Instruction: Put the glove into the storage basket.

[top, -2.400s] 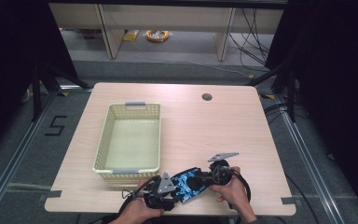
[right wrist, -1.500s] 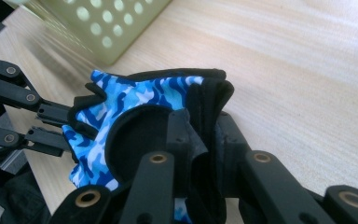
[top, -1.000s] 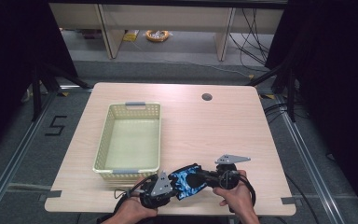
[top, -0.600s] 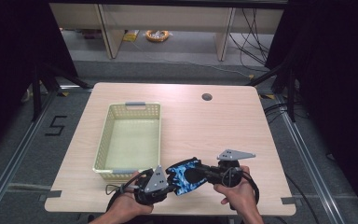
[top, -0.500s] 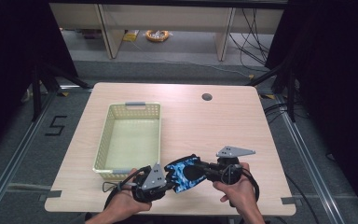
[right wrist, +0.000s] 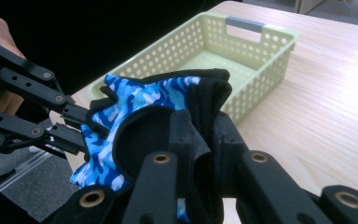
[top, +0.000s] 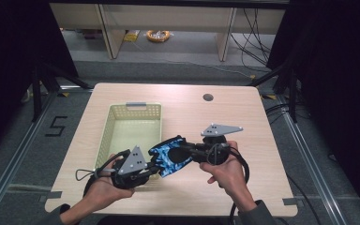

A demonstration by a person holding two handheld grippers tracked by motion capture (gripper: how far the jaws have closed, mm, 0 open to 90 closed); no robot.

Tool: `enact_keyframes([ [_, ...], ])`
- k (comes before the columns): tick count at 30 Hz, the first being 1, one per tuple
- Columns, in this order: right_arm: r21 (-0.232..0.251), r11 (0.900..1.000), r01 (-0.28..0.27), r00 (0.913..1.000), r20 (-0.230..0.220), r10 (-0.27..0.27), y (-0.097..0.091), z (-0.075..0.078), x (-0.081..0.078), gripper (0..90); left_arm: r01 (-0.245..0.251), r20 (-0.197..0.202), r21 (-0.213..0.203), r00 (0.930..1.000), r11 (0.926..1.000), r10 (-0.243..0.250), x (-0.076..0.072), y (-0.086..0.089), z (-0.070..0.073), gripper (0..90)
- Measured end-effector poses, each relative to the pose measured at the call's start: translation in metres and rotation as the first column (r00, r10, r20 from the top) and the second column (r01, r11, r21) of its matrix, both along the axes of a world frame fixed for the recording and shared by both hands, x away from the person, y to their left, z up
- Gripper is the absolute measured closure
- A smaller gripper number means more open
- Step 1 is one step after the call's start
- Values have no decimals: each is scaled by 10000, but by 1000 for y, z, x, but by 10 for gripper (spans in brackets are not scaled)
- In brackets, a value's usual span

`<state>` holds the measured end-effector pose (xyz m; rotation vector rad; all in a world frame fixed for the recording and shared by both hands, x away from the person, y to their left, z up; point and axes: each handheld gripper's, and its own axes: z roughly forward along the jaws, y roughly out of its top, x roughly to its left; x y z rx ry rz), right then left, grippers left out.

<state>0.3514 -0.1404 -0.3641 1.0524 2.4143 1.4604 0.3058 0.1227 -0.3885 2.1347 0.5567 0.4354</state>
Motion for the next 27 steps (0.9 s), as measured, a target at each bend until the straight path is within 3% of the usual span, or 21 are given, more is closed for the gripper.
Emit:
enact_keyframes([
  [4,101,9997,-210,9998,-32,210,16,2,8,813,-240,-179,63,9995,9997,241,6,15,2,818],
  [7,21,9998,-189,9997,-129,189,26,3,12,813,-504,-297,-141,9983,9986,500,9,24,2,818],
  [8,-49,9996,-290,9996,28,291,30,2,16,813,-447,-225,40,9987,9990,447,10,27,3,818],
  [9,29,9998,-208,9996,-197,209,33,2,16,813,-552,-141,54,9984,9985,553,11,30,2,818],
  [10,82,9994,-327,9995,-25,327,36,0,20,813,-635,-244,152,9977,9979,639,12,34,2,818],
  [12,21,9995,-329,9992,-232,329,45,0,24,813,-736,-226,184,9970,9971,740,14,40,1,818],
  [13,-9,9991,-416,9991,-123,416,48,-1,26,813,-740,-234,266,9969,9969,746,16,43,1,818],
  [14,31,9995,-307,9989,-355,308,53,-2,27,813,-882,-287,342,9956,9955,891,17,47,1,818],
  [16,-59,9989,-460,9989,-71,459,61,-5,35,813,-993,-275,429,9946,9941,1006,20,54,-1,818],
  [17,40,9993,-364,9985,-401,365,65,-6,35,813,-1005,-261,424,9945,9940,1017,23,58,-3,818],
  [23,-27,9994,-345,9964,-773,342,90,-18,48,813,-1396,-438,583,9889,9885,1422,31,77,-12,817],
  [27,-65,9992,-394,9955,-861,387,102,-28,56,813,-1463,-617,968,9863,9845,1527,37,87,-18,817],
])
